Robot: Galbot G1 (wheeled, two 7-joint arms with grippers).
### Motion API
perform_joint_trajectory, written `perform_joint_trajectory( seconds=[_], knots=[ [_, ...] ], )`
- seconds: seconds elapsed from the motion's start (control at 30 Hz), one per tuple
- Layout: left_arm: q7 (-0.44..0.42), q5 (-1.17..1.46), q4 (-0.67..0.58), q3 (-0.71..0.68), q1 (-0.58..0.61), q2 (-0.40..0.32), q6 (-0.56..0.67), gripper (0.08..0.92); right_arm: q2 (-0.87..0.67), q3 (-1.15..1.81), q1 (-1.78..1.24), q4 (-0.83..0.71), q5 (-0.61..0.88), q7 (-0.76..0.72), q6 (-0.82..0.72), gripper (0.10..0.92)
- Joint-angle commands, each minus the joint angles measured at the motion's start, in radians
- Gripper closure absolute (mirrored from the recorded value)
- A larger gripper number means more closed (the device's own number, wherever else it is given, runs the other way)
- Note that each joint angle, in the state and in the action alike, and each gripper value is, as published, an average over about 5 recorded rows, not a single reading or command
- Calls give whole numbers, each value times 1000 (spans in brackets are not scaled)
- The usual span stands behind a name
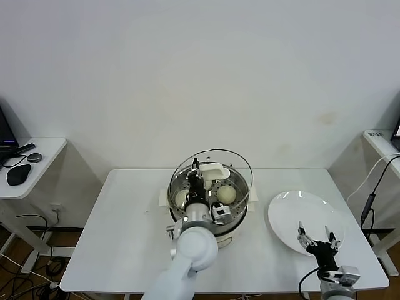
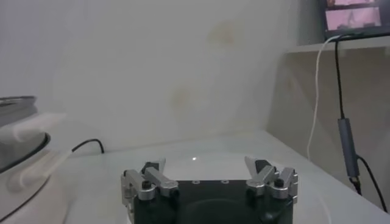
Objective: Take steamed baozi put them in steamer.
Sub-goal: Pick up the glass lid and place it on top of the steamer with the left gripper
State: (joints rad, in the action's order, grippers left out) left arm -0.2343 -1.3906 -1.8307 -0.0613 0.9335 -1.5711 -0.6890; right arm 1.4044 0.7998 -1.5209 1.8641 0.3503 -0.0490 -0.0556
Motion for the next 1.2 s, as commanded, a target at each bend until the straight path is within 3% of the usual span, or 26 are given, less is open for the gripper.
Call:
perform_joint_trajectory(
  seconds=[0.03,1.2],
  knots=[
    [-15,-80,109,-39,-46,4,-1,820,3,-3,2,1,-7,-1,0,203],
    [-31,-165,147,-34,-24,6,-1,820,-25,5,-7,-23,-6,-1,12,203]
  ],
)
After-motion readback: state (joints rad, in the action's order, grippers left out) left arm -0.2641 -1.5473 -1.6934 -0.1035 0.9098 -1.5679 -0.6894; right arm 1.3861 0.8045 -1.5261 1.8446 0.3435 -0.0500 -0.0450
